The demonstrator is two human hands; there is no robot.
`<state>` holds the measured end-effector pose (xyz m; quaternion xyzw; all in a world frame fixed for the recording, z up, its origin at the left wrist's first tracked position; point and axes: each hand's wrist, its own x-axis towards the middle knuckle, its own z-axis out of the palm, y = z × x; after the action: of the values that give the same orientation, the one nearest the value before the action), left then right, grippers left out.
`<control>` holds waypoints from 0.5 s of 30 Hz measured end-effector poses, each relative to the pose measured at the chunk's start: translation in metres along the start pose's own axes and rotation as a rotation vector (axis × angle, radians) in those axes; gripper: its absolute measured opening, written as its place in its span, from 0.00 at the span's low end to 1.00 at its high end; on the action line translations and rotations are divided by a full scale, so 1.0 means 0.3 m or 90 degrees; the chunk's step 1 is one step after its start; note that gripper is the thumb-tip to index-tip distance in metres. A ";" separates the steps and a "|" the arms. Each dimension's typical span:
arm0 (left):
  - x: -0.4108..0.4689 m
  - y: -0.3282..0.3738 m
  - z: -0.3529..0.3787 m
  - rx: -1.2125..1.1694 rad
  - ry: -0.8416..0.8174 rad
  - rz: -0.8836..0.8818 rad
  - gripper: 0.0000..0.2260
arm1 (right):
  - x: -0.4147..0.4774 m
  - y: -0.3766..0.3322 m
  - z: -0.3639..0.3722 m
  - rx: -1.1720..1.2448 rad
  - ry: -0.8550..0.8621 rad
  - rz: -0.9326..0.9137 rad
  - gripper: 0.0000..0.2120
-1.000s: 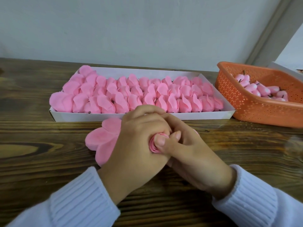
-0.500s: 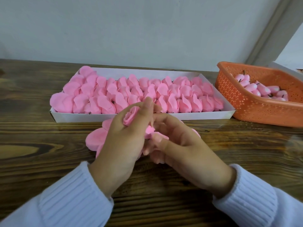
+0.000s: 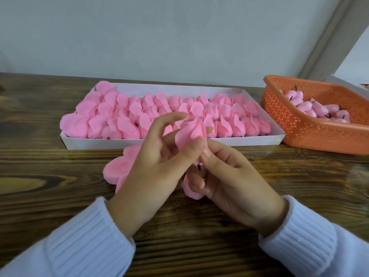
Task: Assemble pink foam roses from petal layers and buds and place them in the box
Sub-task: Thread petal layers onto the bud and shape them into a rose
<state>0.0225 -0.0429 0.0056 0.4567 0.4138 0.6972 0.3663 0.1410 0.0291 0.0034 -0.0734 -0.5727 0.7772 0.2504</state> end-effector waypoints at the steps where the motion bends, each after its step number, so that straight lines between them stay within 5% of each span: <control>1: 0.002 0.000 -0.004 -0.008 0.011 0.006 0.16 | 0.001 0.000 -0.001 0.024 -0.011 0.008 0.10; 15: 0.049 0.072 -0.065 0.141 -0.009 0.007 0.17 | 0.010 -0.014 -0.015 0.138 -0.015 0.067 0.11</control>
<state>-0.0032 -0.0430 0.0254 0.5017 0.4831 0.6461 0.3123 0.1417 0.0353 0.0064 -0.0668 -0.4832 0.8475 0.2093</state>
